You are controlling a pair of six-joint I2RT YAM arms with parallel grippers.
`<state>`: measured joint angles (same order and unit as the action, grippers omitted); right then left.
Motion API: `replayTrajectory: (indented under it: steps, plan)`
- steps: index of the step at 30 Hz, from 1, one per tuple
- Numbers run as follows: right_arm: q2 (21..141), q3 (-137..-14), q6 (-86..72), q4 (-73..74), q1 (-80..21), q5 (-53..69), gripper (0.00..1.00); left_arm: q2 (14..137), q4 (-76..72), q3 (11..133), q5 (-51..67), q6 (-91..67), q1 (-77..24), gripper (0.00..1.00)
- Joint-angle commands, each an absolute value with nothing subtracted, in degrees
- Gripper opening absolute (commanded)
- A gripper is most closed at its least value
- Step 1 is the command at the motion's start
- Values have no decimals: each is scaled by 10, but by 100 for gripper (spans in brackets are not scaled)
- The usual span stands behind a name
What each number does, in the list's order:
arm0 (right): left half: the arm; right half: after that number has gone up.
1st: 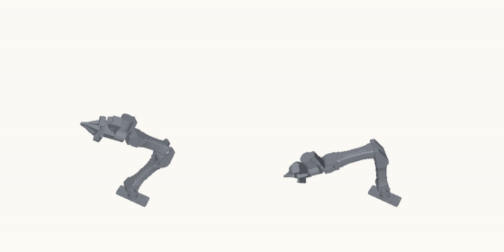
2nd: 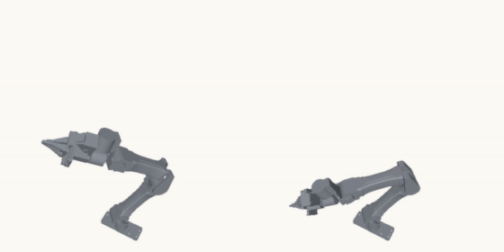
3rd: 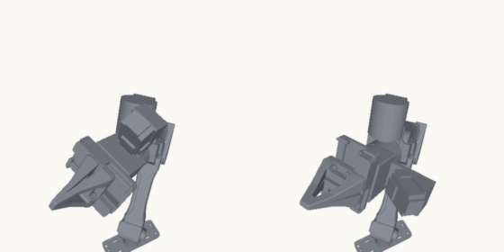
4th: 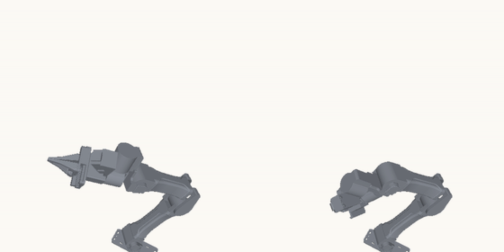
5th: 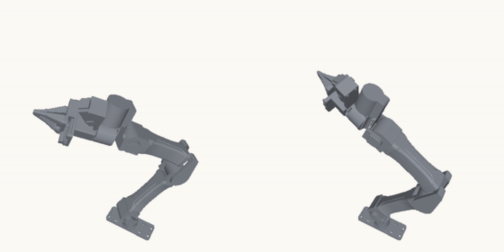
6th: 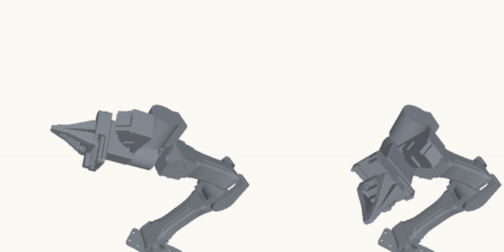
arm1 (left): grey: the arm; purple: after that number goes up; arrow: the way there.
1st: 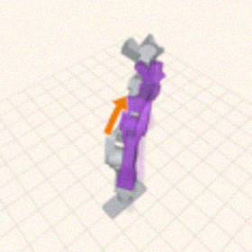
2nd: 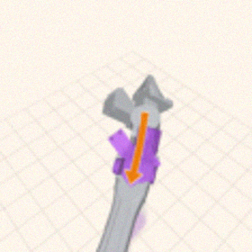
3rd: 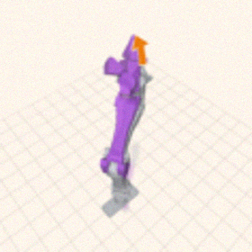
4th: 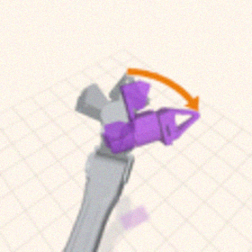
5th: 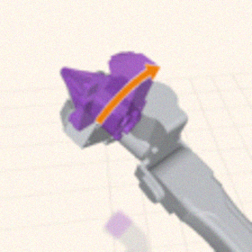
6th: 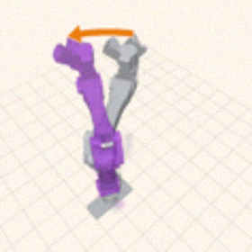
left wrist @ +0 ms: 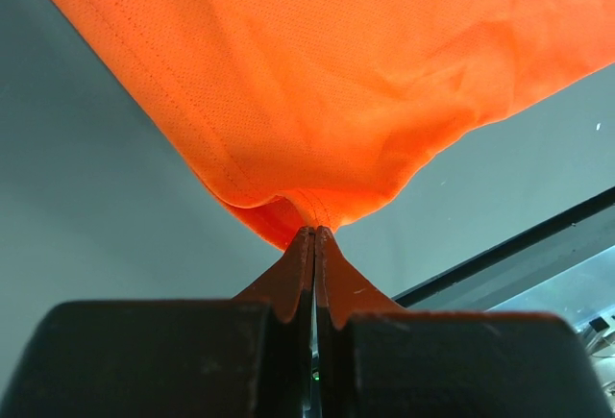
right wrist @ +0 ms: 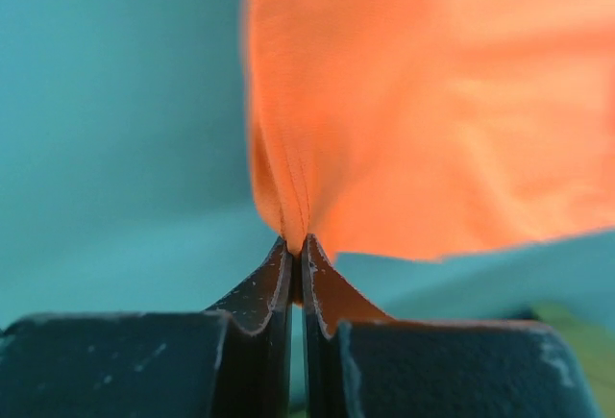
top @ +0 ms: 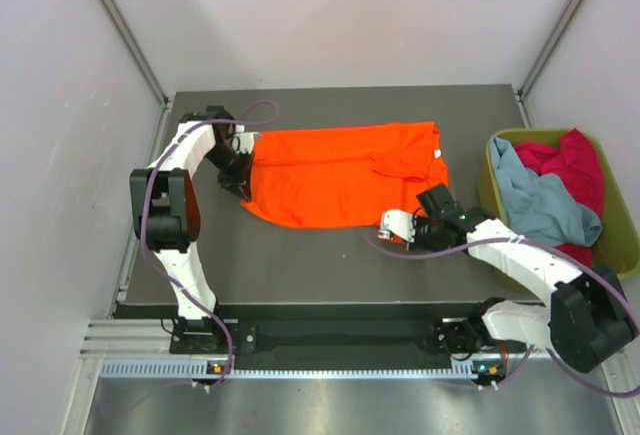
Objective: Fold and stack the t-shirts
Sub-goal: Fold the tshirt
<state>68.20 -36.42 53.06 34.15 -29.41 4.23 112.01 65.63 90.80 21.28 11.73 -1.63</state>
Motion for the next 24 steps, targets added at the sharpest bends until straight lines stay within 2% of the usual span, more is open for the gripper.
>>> replayTrajectory:
  steps: [1, 7, 18, 24]
  plan:
    - [657, -454, 526, 347, -282, 14, 0, 1079, 658, 946, 233, 125, -17, 0]
    - [698, -582, 518, 325, -258, -16, 0, 1094, 659, 1017, 229, 131, -17, 0]
    - [808, -654, 516, 246, -204, -53, 0, 1232, 671, 1210, 217, 147, -16, 0]
    - [890, -719, 534, 221, -169, -64, 0, 1282, 664, 1269, 209, 140, -4, 0]
